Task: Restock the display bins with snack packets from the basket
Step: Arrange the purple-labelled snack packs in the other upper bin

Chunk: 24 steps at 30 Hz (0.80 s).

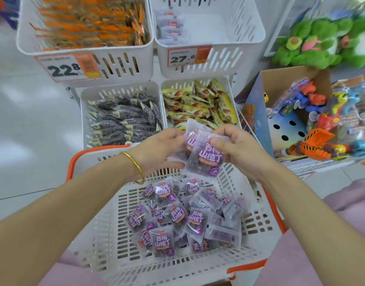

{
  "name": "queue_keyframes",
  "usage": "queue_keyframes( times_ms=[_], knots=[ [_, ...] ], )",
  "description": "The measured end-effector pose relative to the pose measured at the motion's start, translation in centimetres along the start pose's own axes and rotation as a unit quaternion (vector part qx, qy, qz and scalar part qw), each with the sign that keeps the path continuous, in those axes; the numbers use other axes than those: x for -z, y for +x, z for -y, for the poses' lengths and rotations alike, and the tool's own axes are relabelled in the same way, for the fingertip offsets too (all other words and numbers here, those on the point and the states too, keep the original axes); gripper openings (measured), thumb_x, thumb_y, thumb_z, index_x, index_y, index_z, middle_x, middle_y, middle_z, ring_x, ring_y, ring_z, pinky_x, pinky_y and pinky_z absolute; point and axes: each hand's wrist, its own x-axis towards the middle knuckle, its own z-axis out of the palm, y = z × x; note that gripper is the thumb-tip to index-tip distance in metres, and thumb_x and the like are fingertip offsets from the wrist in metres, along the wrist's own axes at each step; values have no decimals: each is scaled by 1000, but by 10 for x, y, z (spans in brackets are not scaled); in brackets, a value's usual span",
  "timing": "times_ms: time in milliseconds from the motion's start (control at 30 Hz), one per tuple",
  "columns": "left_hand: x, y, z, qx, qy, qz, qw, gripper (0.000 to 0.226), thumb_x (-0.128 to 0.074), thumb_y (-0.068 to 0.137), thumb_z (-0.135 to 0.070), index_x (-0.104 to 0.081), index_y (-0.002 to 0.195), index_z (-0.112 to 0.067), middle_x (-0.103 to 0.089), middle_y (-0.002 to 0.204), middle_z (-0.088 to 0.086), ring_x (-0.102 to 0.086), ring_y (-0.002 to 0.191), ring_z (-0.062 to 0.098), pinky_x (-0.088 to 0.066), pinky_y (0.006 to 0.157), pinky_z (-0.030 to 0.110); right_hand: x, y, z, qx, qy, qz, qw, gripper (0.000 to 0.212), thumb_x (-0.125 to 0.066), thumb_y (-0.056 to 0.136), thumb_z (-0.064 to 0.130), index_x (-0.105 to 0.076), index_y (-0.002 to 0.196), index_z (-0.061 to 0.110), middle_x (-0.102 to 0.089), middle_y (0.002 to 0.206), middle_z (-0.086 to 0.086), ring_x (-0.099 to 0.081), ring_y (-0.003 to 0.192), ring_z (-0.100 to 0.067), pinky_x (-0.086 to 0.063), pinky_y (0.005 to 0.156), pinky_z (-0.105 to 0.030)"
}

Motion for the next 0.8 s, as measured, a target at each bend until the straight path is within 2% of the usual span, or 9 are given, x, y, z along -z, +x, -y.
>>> queue_keyframes(
  times_ms=[67,133,200,300,367,433,500,667,800],
  knots=[
    [-2,-1,-4,-39,45,5,998,34,-53,91,-30,-46,122,-20,-58,122,-4,-60,100,-1,-53,83,20,-3,5,9,24,16,-21,999,10,-54,94,10,-52,85,15,-57,74,-1,-54,62,-13,-47,57,-31],
    [-6,1,-11,-96,152,-12,984,43,-66,83,-21,-39,117,-24,-56,109,-14,-55,80,-21,-47,70,4,-6,12,19,57,0,-23,998,7,-51,96,15,-50,89,16,-57,77,2,-55,63,-12,-50,56,-30],
    [-2,9,-19,-144,210,-67,965,50,-69,82,-11,-36,119,-18,-49,96,-19,-48,69,-28,-40,63,-1,-5,24,33,88,-43,-27,995,5,-52,95,20,-47,97,20,-56,86,6,-58,69,-13,-53,59,-32],
    [11,23,-43,-183,218,-111,952,50,-67,84,-10,-38,124,-15,-50,103,-16,-53,92,-11,-44,73,4,11,44,66,58,18,12,998,55,-65,80,23,-37,127,29,-56,115,7,-67,87,-19,-59,64,-36],
    [22,35,-69,-212,212,-119,947,47,-65,84,-7,-39,121,-18,-54,109,-13,-55,104,6,-46,82,13,25,58,96,18,77,74,994,77,-70,68,17,-36,136,30,-59,121,0,-69,85,-19,-59,63,-39],
    [28,47,-99,-243,228,-124,935,48,-63,85,-3,-39,124,-15,-55,114,-5,-54,107,10,-47,90,24,34,74,123,25,61,106,992,67,-70,66,12,-49,129,26,-64,112,-1,-69,79,-19,-59,59,-37],
    [33,60,-127,-274,267,-147,912,53,-63,85,-5,-37,131,-11,-53,122,5,-52,110,14,-44,96,31,40,93,144,68,35,79,994,47,-69,70,8,-57,113,23,-65,101,-1,-69,71,-19,-58,52,-32],
    [71,101,-160,-311,479,-321,756,57,-61,87,-19,-39,139,-12,-42,138,10,-34,130,28,-19,106,27,63,151,185,196,-67,-71,976,40,-68,80,-2,-54,98,31,-56,107,10,-63,70,-12,-57,54,-32],
    [83,117,-146,-304,524,-342,718,46,-48,86,-26,-53,125,-2,-49,129,21,-40,125,38,-25,107,39,83,199,180,181,-261,-94,943,41,-74,75,0,-56,103,24,-57,109,1,-59,82,-17,-57,64,-41]
  ],
)
